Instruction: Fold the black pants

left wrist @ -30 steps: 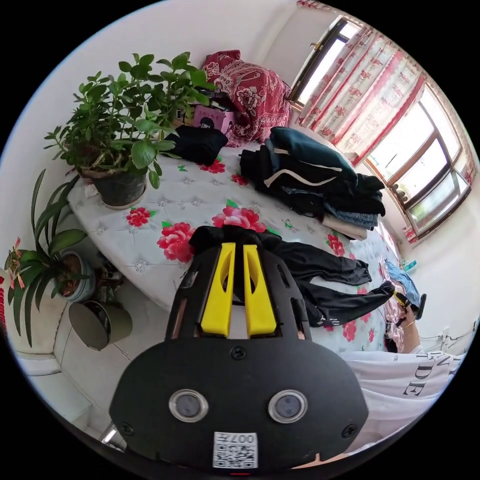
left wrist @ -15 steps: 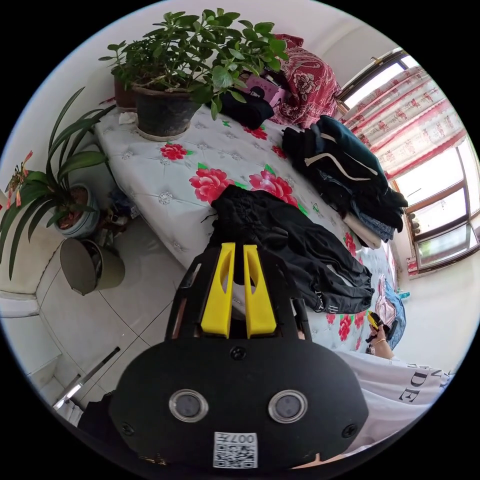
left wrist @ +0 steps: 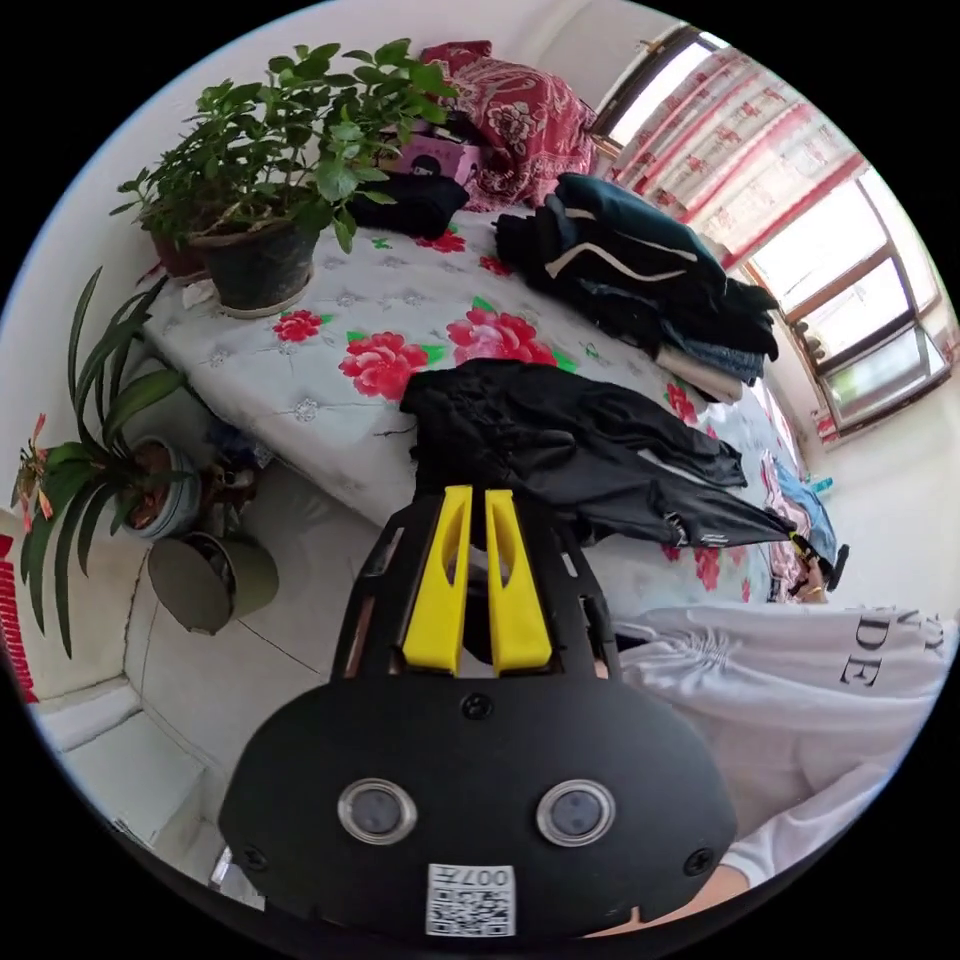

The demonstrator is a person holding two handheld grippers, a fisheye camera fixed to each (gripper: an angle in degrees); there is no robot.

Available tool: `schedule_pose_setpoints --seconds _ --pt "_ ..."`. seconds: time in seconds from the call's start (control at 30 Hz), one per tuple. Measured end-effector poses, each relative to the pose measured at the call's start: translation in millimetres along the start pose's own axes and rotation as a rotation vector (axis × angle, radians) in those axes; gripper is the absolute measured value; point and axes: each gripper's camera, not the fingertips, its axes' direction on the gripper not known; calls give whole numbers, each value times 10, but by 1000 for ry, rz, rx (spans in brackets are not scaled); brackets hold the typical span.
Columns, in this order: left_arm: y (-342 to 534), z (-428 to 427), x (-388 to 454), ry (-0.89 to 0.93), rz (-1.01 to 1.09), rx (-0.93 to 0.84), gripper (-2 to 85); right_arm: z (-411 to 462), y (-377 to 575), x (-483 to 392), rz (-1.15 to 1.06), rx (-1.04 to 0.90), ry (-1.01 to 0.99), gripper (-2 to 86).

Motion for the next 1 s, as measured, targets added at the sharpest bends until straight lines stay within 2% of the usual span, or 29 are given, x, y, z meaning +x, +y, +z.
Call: schedule_pose_setpoints --seconds 0.17,0.3,0.4,0.57,0.73,0.8,0.87,1.0 --pt "459 482 -143 34 -68 -199 70 -21 889 654 99 -153 208 19" --pt "456 496 -243 22 -224 -107 83 149 1143 602 177 -144 236 37" --pt "29 486 -141 -27 -189 -44 89 425 884 177 104 -88 212 50" --pt "-911 928 357 -151 -6 -77 108 1233 183 -741 -74 -114 129 71" --pt "-1598 1797 883 -324 176 -294 112 2096 -517 -1411 -134 -194 146 80" --pt "-1686 2031 989 -396 205 -366 105 2306 -691 -1484 -127 -209 176 80" --pt "-1727 2081 1118 -426 259 -348 88 2509 -838 -1496 -110 -229 204 80" --pt "-1806 2114 1154 -419 219 -337 45 3054 -986 -1405 -52 -319 261 83"
